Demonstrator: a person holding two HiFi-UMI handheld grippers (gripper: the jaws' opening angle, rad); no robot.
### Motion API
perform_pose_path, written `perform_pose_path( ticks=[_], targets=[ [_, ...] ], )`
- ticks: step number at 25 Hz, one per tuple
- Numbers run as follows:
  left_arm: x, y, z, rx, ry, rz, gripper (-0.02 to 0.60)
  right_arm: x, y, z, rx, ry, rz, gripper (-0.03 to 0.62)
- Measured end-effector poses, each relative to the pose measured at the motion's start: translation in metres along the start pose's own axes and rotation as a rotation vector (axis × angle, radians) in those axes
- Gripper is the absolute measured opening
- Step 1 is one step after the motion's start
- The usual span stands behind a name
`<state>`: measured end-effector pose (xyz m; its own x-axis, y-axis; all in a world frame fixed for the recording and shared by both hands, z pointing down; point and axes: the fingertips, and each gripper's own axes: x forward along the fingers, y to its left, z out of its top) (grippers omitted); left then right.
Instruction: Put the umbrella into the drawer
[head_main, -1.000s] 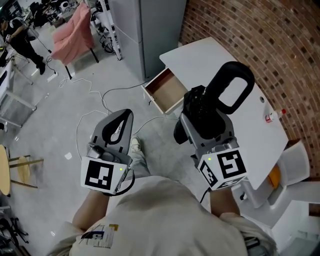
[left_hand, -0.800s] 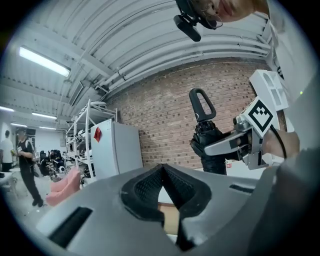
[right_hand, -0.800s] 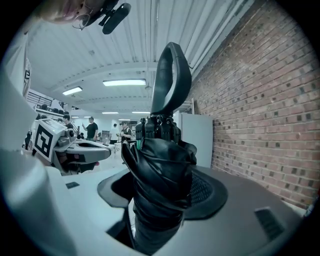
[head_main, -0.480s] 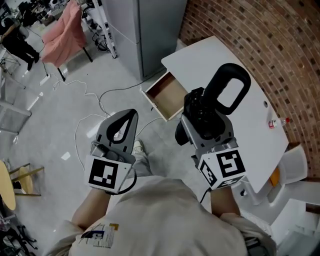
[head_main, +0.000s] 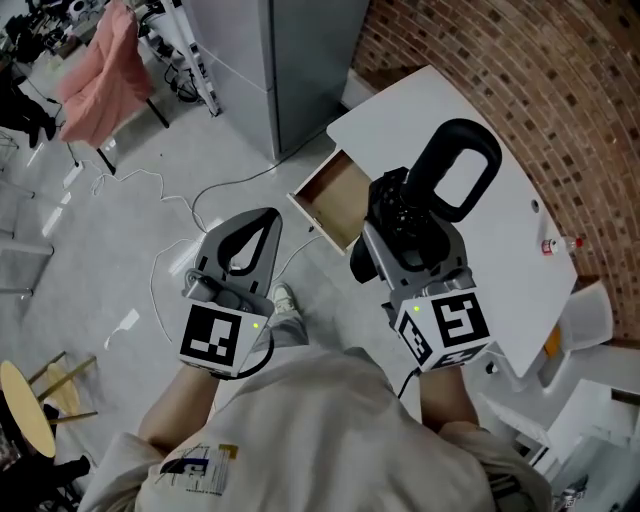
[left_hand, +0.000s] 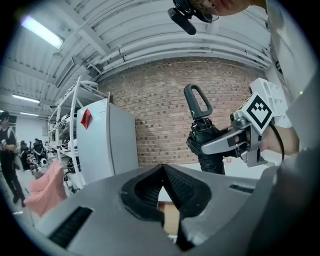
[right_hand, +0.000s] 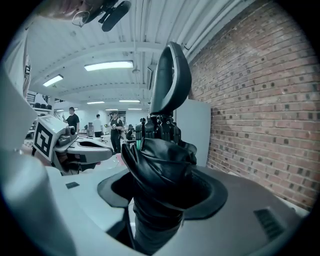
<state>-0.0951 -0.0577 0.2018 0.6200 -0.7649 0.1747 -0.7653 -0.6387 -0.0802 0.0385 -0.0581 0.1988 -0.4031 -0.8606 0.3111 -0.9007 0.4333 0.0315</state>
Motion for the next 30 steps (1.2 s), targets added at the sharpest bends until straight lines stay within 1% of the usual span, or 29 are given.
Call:
perform_pose_path(
  ticks=[6, 12, 17, 21, 26, 30],
  targets=[
    [0.027, 0.041, -0.006, 0.0, 0.002, -0.045, 0.008, 0.045, -0.007, 0.005, -0.001, 0.024, -0.054, 0.262],
    [0.054, 0.067, -0.014, -0.006, 0.002, -0.059, 0.008, 0.084, -0.015, 0.002, -0.001, 0.057, -0.066, 0.262],
    [0.077, 0.075, -0.034, -0.058, 0.057, -0.064, 0.008, 0.113, -0.028, -0.012, 0.012, 0.101, -0.055, 0.262],
    [0.098, 0.076, -0.041, -0.064, 0.081, -0.051, 0.008, 0.133, -0.044, -0.025, 0.029, 0.129, -0.038, 0.262],
    [0.12, 0.073, -0.055, -0.081, 0.102, -0.021, 0.008, 0.154, -0.06, -0.052, 0.038, 0.18, -0.012, 0.262],
    [0.137, 0.072, -0.078, -0.109, 0.137, -0.001, 0.008, 0.173, -0.071, -0.079, 0.038, 0.219, -0.002, 0.262]
  ],
)
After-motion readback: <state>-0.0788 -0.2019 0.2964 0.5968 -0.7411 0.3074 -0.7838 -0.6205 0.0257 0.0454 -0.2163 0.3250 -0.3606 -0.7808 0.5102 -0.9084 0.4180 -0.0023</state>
